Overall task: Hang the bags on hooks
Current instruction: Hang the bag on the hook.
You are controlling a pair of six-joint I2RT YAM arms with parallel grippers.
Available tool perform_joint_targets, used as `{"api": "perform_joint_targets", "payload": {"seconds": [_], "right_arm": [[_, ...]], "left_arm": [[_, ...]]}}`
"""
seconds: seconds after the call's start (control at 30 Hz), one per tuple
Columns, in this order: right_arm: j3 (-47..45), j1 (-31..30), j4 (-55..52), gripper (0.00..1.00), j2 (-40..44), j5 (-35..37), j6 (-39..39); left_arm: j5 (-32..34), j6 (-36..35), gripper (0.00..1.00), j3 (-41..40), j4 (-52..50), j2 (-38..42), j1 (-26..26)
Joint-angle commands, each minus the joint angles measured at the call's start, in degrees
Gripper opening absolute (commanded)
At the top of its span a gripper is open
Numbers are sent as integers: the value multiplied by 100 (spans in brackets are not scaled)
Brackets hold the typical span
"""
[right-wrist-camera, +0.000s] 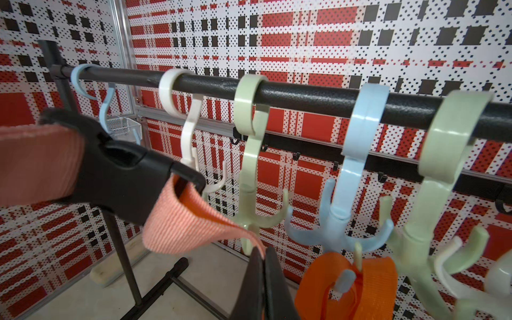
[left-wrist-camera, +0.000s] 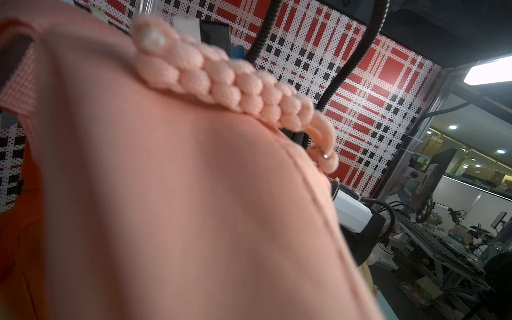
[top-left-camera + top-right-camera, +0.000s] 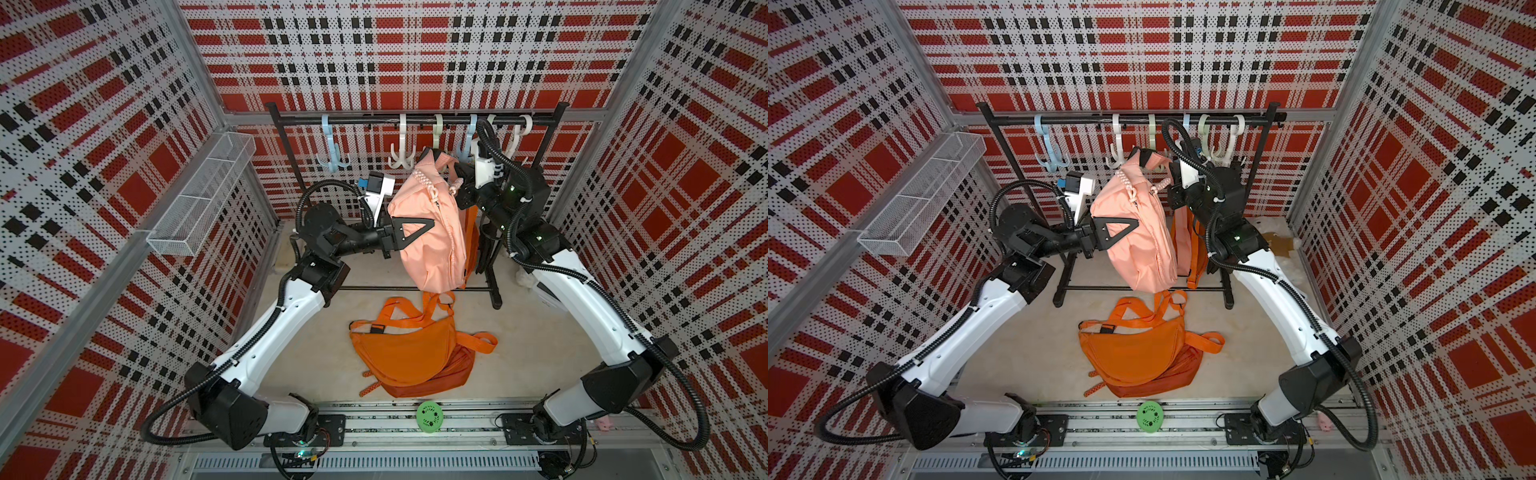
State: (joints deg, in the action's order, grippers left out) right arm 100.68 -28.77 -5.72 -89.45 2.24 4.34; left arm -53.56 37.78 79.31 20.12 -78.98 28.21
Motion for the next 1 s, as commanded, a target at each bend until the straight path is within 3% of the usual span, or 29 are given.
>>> {"api": "perform_joint_targets", "payload": {"seconds": [0.0,0.33,0.77,0.97], "right_arm": [[347,48,310,0,-111,111,171],[842,172,-40,0,-572,-266,146],[783,241,-329,0,-746,-618,196],[265,241,-186,3,-455,-570,216]], "left_arm": [[-20,-35,0,323,89,-88,-58],[-175,151,0,412,124,-304,-127],[-180,230,0,-179,124,-243,-238],[-124,217,0,-827,118,-42,-207]]}}
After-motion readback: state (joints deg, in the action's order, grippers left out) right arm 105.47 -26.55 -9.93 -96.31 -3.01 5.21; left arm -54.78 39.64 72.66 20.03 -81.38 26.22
